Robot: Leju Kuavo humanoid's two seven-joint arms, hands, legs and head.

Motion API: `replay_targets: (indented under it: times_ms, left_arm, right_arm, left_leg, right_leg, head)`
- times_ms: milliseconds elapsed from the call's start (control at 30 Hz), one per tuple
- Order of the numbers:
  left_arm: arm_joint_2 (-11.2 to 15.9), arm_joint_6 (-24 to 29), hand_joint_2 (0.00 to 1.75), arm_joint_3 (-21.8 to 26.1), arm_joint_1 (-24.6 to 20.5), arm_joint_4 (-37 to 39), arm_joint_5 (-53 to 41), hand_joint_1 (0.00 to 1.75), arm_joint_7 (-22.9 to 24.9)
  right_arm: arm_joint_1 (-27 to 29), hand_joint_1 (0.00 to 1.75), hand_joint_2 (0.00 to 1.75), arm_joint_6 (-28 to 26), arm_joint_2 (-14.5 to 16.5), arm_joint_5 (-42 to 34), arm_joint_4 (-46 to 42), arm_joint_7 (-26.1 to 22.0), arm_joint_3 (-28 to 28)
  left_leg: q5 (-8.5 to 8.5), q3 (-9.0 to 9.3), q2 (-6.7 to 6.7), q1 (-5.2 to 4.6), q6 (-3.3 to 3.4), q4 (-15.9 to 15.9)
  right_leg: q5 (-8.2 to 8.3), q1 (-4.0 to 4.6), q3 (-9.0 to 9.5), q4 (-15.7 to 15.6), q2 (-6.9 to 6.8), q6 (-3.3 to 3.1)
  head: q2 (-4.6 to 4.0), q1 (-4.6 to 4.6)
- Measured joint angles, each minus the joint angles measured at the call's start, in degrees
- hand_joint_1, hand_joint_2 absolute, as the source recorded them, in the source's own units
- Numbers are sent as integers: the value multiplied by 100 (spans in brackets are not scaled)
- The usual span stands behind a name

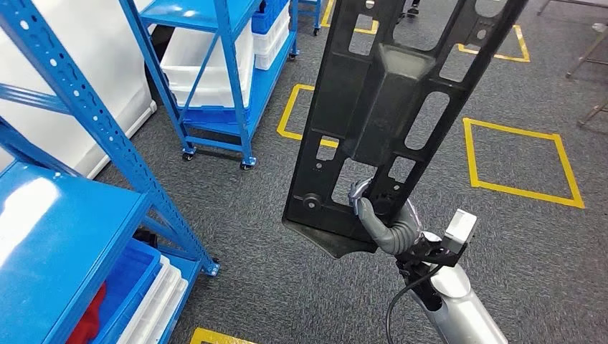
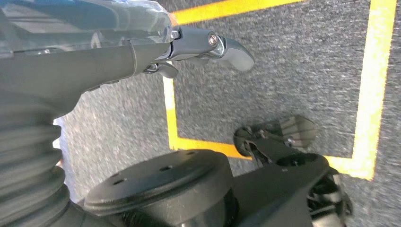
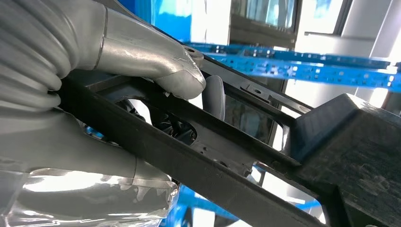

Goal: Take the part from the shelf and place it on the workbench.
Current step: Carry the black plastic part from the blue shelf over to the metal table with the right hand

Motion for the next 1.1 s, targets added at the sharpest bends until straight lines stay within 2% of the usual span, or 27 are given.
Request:
replay_targets:
  times_ms: [100,133,167,200,233,267,300,333,367,400,433,467,500,533,600,667,700,733,767,833,867,900,933,967,1000,1033,1100]
  left_arm:
    - [1,0,175,0,0,0,0,0,1]
    - [1,-1,175,-1,-1,0,-2,0,4]
    - [2,-4,175,-3,-3,0,-7,0,9]
    - [2,-7,175,-5,-6,0,-12,0,13]
    - [3,-10,175,-7,-13,0,-19,0,16]
    - [4,-15,175,-9,-24,0,-29,0,17]
    - [4,-22,175,-11,-32,0,-36,0,18]
    - [5,-30,175,-12,-37,0,-41,0,23]
    - [5,-40,175,-13,-38,0,-42,0,26]
    - [4,-49,175,-12,-42,0,-38,0,31]
    - [4,-54,175,-11,-52,0,-34,0,42]
    - [4,-61,175,-12,-64,0,-33,0,51]
    - [4,-65,175,-12,-74,0,-37,0,69]
    - [4,-70,175,-13,-73,0,-45,0,90]
    - [4,-84,175,-13,-43,0,-58,0,115]
    - [-2,-101,175,-14,-19,0,-64,0,119]
    - [-5,-106,175,-15,-18,0,-66,0,119]
    - [-14,-109,175,-19,-19,1,-67,0,118]
    - [-22,-109,175,-22,-23,1,-69,0,118]
    - [-44,-109,175,-33,-29,1,-75,0,110]
    - [-48,-106,175,-37,-26,0,-81,0,102]
    - [-50,-99,175,-43,-18,0,-94,0,91]
    - [-46,-89,175,-51,-9,0,-110,0,77]
    - [-42,-76,175,-63,-4,0,-133,0,60]
    - [-36,-62,175,-80,-2,0,-156,0,42]
    - [-31,-50,175,-99,-5,0,-172,0,22]
    - [-25,-27,175,-128,-13,0,-173,0,-17]
  right_arm:
    - [2,175,175,0,0,0,0,0,0]
    - [15,175,175,-1,0,0,0,0,-1]
    - [27,175,175,-1,0,-1,-3,0,-4]
    - [36,175,175,-1,0,-1,-8,-1,-10]
    - [50,175,175,-1,0,-2,-18,-1,-21]
    - [54,175,175,-1,-1,-10,-35,-3,-34]
    - [55,175,175,-2,-7,-20,-50,-4,-44]
    - [61,175,175,-3,-13,-31,-62,-5,-52]
    - [63,175,175,-4,-19,-42,-69,-6,-55]
    - [64,175,175,-4,-24,-48,-70,-3,-55]
    - [70,175,175,-3,-24,-51,-70,4,-54]
    - [75,175,175,-3,-24,-54,-70,11,-53]
    - [78,175,175,-3,-24,-57,-70,19,-52]
    - [77,175,175,-5,-24,-61,-72,25,-51]
    - [74,175,175,-10,-26,-70,-85,36,-50]
    - [74,175,175,-11,-28,-79,-103,61,-49]
    - [78,175,175,-10,-28,-82,-110,76,-49]
    - [85,175,175,-10,-26,-83,-117,89,-50]
    - [96,175,175,-10,-21,-84,-125,96,-53]
    - [89,175,175,-10,-10,-85,-142,104,-61]
    - [81,175,175,-7,-1,-85,-148,107,-63]
    - [71,175,175,-5,6,-85,-151,111,-64]
    - [70,175,175,-3,13,-85,-151,114,-64]
    - [77,175,175,-1,20,-85,-151,118,-63]
    - [82,175,175,-2,21,-87,-151,121,-63]
    - [82,175,175,-1,22,-91,-151,123,-64]
    - [57,175,175,1,22,-98,-151,125,-72]
  left_leg:
    - [-1,0,4,0,0,0]
    - [-9,8,48,0,-7,1]
    - [-29,29,121,0,-21,3]
    - [-61,60,215,-15,-53,6]
    - [-109,113,367,-34,-114,3]
    - [-182,150,407,-42,-183,36]
    - [-302,128,363,-49,-246,167]
    - [-468,37,274,-39,-294,419]
    - [-659,-126,115,-27,-315,778]
    - [-839,-327,24,-26,-324,1189]
    - [-943,-496,-10,-25,-330,1518]
    - [-930,-587,-24,-26,-331,1665]
    - [-800,-584,-35,-26,-323,1599]
    - [-582,-486,-65,-25,-307,1324]
    - [-194,-192,-313,-14,-251,563]
    - [-101,-43,-530,-13,-203,172]
    - [-115,-29,-534,-22,-183,138]
    - [-104,-12,-477,-18,-152,105]
    - [-83,10,-413,-12,-114,64]
    - [-38,53,-268,16,-44,-13]
    - [-33,64,-193,10,-25,-28]
    - [-38,66,-116,5,-13,-31]
    - [-47,67,-38,-1,-9,-29]
    - [-58,71,42,-5,-9,-27]
    - [-71,80,116,-6,-16,-25]
    - [-87,98,185,-7,-29,-25]
    - [-137,155,307,-28,-76,-21]
  right_leg:
    - [-2,-1,-9,17,0,1]
    - [71,-8,8,-28,-9,6]
    - [258,-12,152,-309,-62,3]
    - [443,15,364,-719,-199,-17]
    - [630,39,571,-1138,-264,-72]
    - [749,57,765,-1510,-296,-143]
    - [754,70,831,-1646,-274,-219]
    - [760,55,831,-1659,-151,-283]
    - [764,44,841,-1669,-84,-313]
    - [762,49,841,-1666,-23,-333]
    - [759,56,842,-1661,47,-339]
    - [757,62,843,-1653,123,-341]
    - [754,66,845,-1641,208,-339]
    - [748,67,847,-1626,295,-333]
    - [734,66,833,-1583,457,-301]
    - [740,41,785,-1555,590,-236]
    - [755,26,762,-1559,652,-194]
    - [773,15,748,-1576,718,-148]
    - [771,18,737,-1572,695,-115]
    - [617,41,608,-1316,423,-73]
    - [455,36,454,-1004,224,-62]
    - [278,26,258,-614,91,-45]
    - [148,8,74,-253,26,-25]
    - [116,-11,-35,-45,-7,-8]
    - [188,-25,-29,-53,-32,4]
    - [349,-34,100,-292,-70,7]
    - [676,-4,549,-1100,-317,-22]
  head:
    - [0,0]
    - [0,0]
    - [0,0]
    - [0,1]
    - [0,1]
    - [0,1]
    - [0,0]
    - [0,-1]
    - [0,-1]
    - [0,-1]
    - [0,0]
    - [0,0]
    - [0,0]
    - [0,0]
    - [0,0]
    - [0,-1]
    - [0,-1]
    - [0,-1]
    - [0,0]
    - [0,0]
    - [0,0]
    - [0,0]
    - [0,0]
    - [0,0]
    - [0,0]
    - [0,0]
    - [0,0]
